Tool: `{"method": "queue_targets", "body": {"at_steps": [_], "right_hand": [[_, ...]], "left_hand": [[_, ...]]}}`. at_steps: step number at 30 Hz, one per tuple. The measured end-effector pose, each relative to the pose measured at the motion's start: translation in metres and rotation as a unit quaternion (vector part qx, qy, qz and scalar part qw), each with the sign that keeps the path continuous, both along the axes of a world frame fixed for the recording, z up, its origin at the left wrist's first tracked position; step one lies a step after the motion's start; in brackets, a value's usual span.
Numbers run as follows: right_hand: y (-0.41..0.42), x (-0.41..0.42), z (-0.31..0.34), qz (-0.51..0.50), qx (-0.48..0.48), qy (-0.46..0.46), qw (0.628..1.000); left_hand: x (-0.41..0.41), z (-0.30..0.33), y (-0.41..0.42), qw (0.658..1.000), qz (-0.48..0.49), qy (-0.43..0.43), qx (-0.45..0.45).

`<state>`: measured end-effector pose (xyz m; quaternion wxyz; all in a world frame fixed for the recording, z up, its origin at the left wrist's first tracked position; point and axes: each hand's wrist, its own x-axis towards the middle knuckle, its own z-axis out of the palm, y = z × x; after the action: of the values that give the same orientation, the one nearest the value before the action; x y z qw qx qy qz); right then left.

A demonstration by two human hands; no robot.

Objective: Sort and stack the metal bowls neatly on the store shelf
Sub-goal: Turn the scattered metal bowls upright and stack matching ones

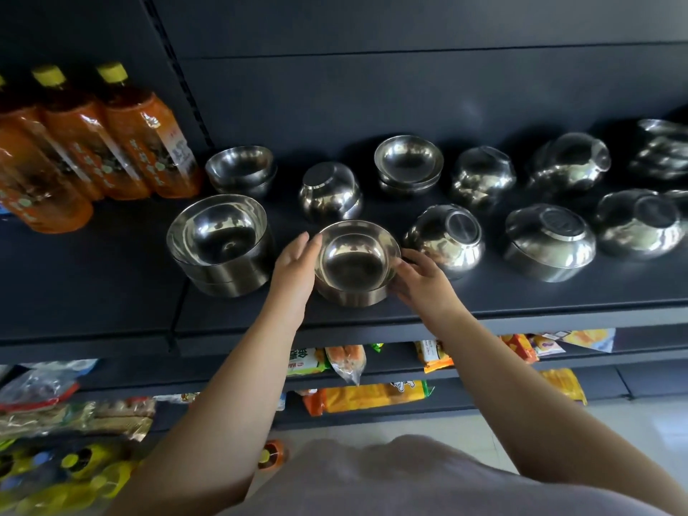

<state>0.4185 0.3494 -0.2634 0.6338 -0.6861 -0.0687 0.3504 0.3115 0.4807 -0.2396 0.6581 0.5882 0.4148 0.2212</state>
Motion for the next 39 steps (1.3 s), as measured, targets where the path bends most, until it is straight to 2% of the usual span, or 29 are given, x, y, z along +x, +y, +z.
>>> {"method": "queue_targets", "body": {"at_steps": [5, 10, 15, 19, 23, 25, 32, 39], "right_hand": [[0.01, 0.014, 0.018, 0.049, -0.118, -0.189, 0.974], [0.04, 0.037, 0.05, 0.063, -0.122, -0.238, 0.962], [0.081, 0.069, 0.075, 0.164, -0.155, -0.275, 0.935], [0.117, 0.088, 0.073, 0.213, -0.197, -0.244, 0.925], [0.144, 0.098, 0.058, 0.2, -0.195, -0.189, 0.941], [0.153, 0.098, 0.055, 0.195, -0.228, -0.169, 0.939], [0.166, 0.102, 0.035, 0.148, -0.228, -0.121, 0.955], [0.165, 0.112, 0.018, 0.087, -0.203, -0.036, 0.975]], "left_hand": [[0.012, 0.011, 0.016, 0.998, -0.018, 0.04, 0.055], [0.035, 0.024, 0.033, 0.995, -0.028, 0.054, 0.082], [0.066, 0.028, 0.057, 0.992, -0.007, 0.099, 0.076], [0.088, 0.021, 0.081, 0.99, 0.03, 0.132, 0.036], [0.099, 0.011, 0.093, 0.982, 0.029, 0.188, 0.007], [0.103, 0.007, 0.095, 0.978, 0.024, 0.205, -0.016], [0.128, -0.044, 0.119, 0.978, 0.006, 0.206, -0.032], [0.129, -0.03, 0.106, 0.987, 0.056, 0.138, -0.065]]}}
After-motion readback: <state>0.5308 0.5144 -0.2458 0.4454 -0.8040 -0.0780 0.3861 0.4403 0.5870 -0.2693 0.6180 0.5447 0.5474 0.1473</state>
